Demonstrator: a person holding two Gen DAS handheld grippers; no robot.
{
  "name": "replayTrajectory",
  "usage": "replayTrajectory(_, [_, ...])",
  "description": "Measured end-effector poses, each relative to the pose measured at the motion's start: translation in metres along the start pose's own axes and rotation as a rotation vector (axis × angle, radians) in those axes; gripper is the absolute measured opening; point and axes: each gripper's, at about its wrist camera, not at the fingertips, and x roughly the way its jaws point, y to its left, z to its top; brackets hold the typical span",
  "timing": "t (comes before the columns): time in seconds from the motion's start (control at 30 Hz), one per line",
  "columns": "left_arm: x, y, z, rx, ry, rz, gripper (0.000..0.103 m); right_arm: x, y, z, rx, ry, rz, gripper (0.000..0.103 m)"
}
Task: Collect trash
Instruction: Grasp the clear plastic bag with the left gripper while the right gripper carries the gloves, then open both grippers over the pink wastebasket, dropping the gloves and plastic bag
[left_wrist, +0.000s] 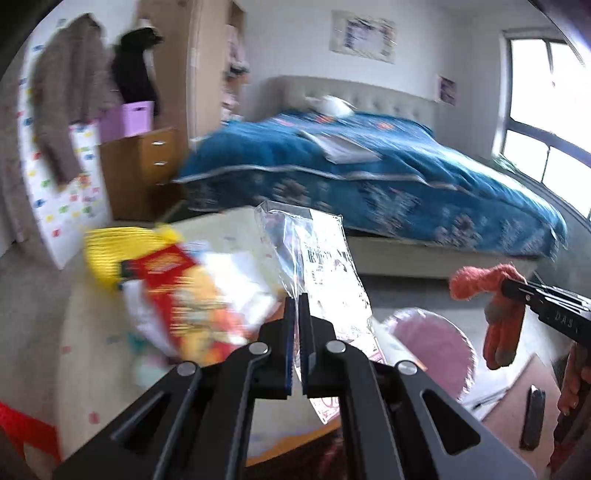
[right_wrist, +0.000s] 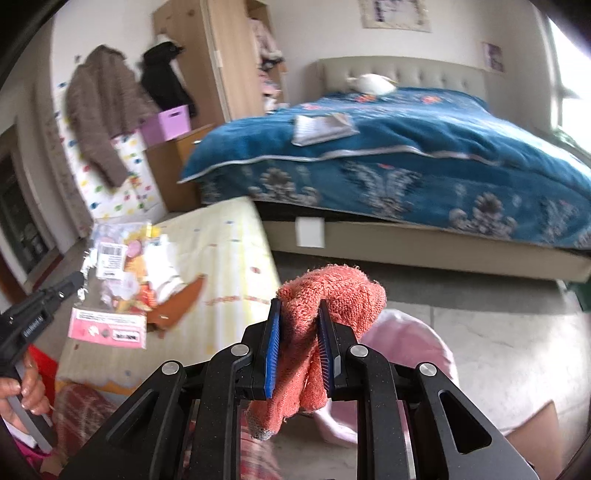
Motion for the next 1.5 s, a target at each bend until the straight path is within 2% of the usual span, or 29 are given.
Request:
replayTrajectory(0.17, [0.044,-0.06,-0.001,0.094,0.04,-0.1,0.0,0.004,-0.039,-0.011,0.057,0.026,-0.059,0.019])
replayTrajectory(0.33, [0.078,-0.11,0.0,0.161,0.075,-0.169,0.0,0.012,-0.071,-0.016,0.102,0.044,-0.094,0.019])
replayTrajectory(0.7, [0.124,-0.166,0.007,0.217,0.131,-0.246,0.007,0.052,-0.107,-0.021,0.154,0.121,-0.086,0.023])
replayTrajectory(0.73, [0.127,-0.166,0.009,0.211,0.143,-0.248,0.015,0.057,-0.109,-0.021,0.155,0.129,-0.089,0.023])
replayTrajectory(0.77, [0.128,-0.166,0.01,0.206,0.151,-0.249,0.034,0.061,-0.11,-0.021,0.155,0.139,-0.091,0.03])
replayTrajectory(0.8, [0.127,-0.164,0.011,0.202,0.153,-0.245,0.043,0.065,-0.113,-0.021,0.157,0.152,-0.097,0.038])
replayTrajectory(0.83, [0.124,-0.162,0.011,0.201,0.141,-0.237,0.053,0.065,-0.114,-0.021,0.159,0.15,-0.101,0.04])
replayTrajectory(1.13, [0.087,-0.11,0.013,0.133,0.107,-0.167,0.055,0.029,-0.103,-0.014,0.166,0.081,-0.117,0.042])
replayTrajectory(1.37, [0.047,-0.066,0.009,0.085,0.066,-0.098,0.058,0.005,-0.062,-0.003,0.118,0.022,-0.064,0.042])
replayTrajectory(1.5, [0.021,-0.034,0.001,0.058,0.036,-0.03,0.062,0.002,-0.024,0.003,0.062,0.012,-0.018,0.042])
